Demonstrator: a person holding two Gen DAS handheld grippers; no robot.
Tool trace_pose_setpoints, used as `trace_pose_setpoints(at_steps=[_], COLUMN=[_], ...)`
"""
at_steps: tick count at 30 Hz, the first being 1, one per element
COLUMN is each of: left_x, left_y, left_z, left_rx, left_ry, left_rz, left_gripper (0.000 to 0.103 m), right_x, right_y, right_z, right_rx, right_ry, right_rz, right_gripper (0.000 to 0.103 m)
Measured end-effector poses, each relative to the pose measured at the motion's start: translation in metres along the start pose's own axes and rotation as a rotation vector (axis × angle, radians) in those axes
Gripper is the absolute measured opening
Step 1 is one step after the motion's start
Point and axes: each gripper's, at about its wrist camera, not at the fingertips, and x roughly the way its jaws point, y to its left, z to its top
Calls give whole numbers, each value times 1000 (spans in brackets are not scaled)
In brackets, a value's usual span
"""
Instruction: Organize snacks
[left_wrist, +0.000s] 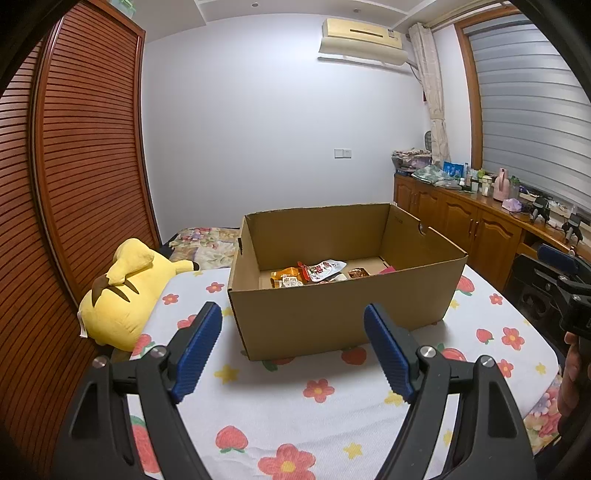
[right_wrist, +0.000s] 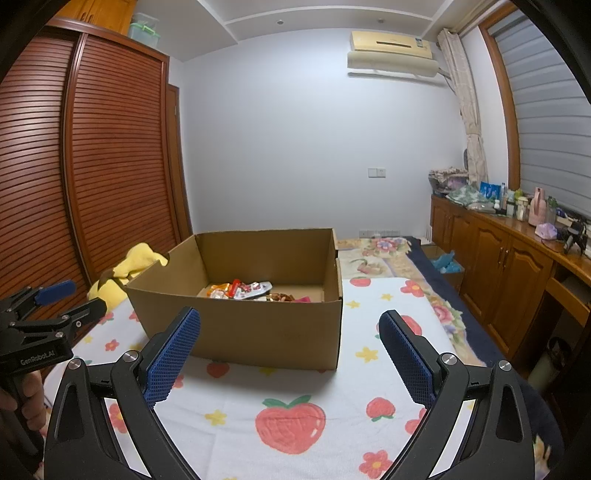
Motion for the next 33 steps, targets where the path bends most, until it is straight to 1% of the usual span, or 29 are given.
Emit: trace_pose_setpoints(at_steps=[33], left_x=[-5], left_y=[-2], left_z=[-1], left_rx=[6], left_ry=[-4], left_rz=[1], left_gripper=[80], right_x=[0], right_y=[0], right_z=[0], right_rx=[1], right_ry=[0], right_rz=[1], right_gripper=[99])
